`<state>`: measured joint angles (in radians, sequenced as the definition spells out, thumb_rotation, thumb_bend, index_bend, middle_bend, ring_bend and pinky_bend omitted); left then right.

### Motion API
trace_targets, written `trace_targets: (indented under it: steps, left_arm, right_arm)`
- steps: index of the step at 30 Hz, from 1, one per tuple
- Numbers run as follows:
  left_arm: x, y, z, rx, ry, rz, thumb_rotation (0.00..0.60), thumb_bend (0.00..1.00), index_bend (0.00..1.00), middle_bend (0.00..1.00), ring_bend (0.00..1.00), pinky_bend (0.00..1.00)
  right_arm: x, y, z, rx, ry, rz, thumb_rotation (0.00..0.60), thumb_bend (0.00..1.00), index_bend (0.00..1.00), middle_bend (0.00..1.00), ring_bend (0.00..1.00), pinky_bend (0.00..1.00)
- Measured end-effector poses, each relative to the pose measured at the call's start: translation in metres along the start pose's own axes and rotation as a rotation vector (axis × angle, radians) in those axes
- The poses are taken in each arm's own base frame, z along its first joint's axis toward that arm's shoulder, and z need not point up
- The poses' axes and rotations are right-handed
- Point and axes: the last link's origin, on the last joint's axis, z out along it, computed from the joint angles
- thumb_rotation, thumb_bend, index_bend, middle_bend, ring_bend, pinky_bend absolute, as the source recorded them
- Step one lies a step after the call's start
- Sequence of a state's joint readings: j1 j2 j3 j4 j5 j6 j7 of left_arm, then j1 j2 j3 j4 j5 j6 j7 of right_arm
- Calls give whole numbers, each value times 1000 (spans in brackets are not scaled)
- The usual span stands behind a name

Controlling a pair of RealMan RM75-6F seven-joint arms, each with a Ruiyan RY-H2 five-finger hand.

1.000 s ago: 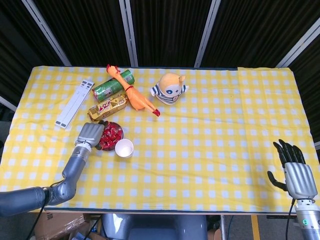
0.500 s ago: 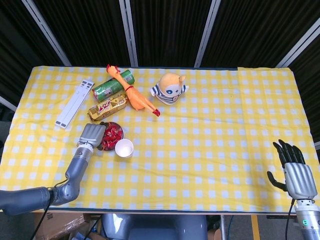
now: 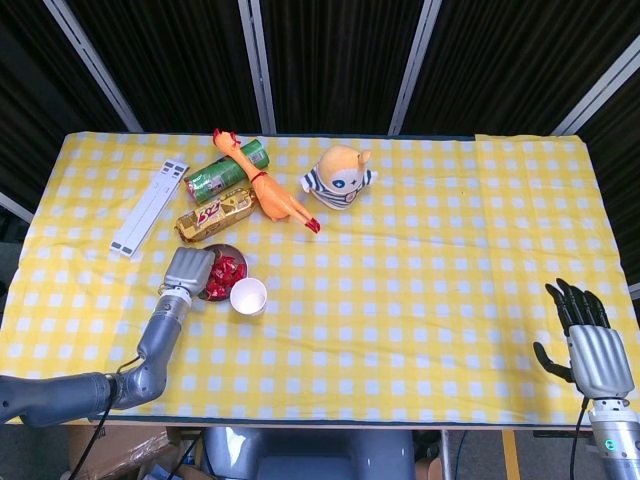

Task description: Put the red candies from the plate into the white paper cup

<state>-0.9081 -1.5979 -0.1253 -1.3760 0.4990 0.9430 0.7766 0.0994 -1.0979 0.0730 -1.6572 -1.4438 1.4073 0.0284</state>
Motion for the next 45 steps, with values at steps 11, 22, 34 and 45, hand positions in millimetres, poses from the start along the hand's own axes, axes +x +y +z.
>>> trace_targets:
  steps: [11,22,34,45]
  left_arm:
    - [1,4,6,-4,35,16,600,431,523,564,921,947]
    - [15,4,8,-12,82,2,600,439,538,593,921,947]
    - [40,0,-2,-27,123,-17,600,439,549,600,920,947]
    - [61,-7,-24,-46,157,-32,600,439,552,600,920,947]
  right_arm:
    - [1,0,0,2,7,4,600,409,0,0,0,0]
    - [2,1,-1,2,14,5,600,408,0,0,0,0]
    - [3,3,-2,-2,21,2,600,408,0,0,0,0]
    - [3,2,-2,0,26,0,600,408,0,0,0,0]
